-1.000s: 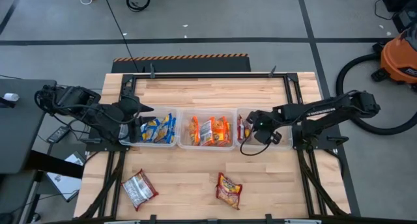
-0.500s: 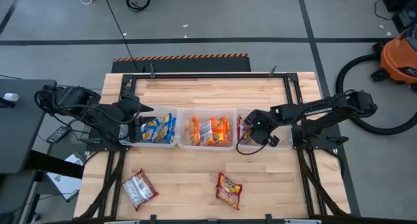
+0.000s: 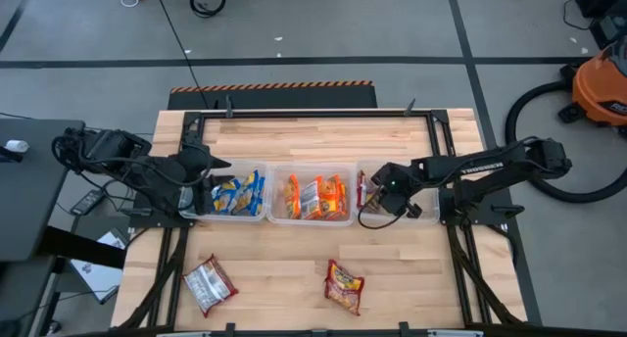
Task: Sort Maruchan noodles
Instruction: Put the red noodle pack into the right transparent bin
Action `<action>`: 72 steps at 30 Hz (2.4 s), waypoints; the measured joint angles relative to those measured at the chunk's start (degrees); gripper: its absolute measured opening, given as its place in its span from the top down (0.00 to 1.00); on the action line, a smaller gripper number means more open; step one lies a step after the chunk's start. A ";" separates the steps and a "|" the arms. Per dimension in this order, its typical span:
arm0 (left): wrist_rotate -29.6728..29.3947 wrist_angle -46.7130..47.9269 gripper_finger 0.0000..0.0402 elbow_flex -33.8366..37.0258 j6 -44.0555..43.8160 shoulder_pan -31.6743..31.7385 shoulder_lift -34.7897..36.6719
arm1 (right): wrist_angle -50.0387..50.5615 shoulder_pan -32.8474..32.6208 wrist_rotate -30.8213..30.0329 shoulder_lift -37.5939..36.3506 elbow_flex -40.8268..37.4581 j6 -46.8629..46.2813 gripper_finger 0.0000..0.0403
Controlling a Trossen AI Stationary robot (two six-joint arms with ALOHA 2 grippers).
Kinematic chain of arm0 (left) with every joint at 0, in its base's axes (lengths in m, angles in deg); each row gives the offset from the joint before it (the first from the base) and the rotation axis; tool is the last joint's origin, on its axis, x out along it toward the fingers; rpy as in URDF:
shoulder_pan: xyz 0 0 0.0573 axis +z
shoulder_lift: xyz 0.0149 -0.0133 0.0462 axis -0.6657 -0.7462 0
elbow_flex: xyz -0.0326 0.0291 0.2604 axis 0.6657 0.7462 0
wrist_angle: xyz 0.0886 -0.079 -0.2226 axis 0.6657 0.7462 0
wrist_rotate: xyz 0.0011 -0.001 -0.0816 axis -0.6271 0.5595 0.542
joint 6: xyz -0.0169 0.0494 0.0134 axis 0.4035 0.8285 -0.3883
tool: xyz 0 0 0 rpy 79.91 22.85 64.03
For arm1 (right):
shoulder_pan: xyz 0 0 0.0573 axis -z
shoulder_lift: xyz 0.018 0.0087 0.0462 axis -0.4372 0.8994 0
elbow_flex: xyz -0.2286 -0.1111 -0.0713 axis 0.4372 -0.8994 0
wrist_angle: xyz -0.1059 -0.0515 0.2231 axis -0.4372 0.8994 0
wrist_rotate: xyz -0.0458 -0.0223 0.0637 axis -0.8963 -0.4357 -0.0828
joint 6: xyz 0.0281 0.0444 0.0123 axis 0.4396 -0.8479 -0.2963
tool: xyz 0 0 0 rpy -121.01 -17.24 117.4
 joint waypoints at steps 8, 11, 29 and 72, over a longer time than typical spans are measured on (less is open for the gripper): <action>0.00 0.00 0.63 0.00 -0.01 0.00 0.01 | -3.93 0.07 -1.12 0.64 -1.72 -3.48 0.77; 0.00 0.00 0.63 0.00 -0.01 0.00 -0.01 | 0.82 -0.35 -1.54 0.07 -1.45 -2.90 0.77; 0.00 0.02 0.63 0.00 -0.01 0.00 -0.01 | 16.12 -1.68 -5.36 -4.06 -3.22 1.47 0.79; 0.00 0.02 0.63 0.00 -0.01 0.00 -0.01 | 18.96 -5.36 -18.74 -10.18 13.76 1.95 0.85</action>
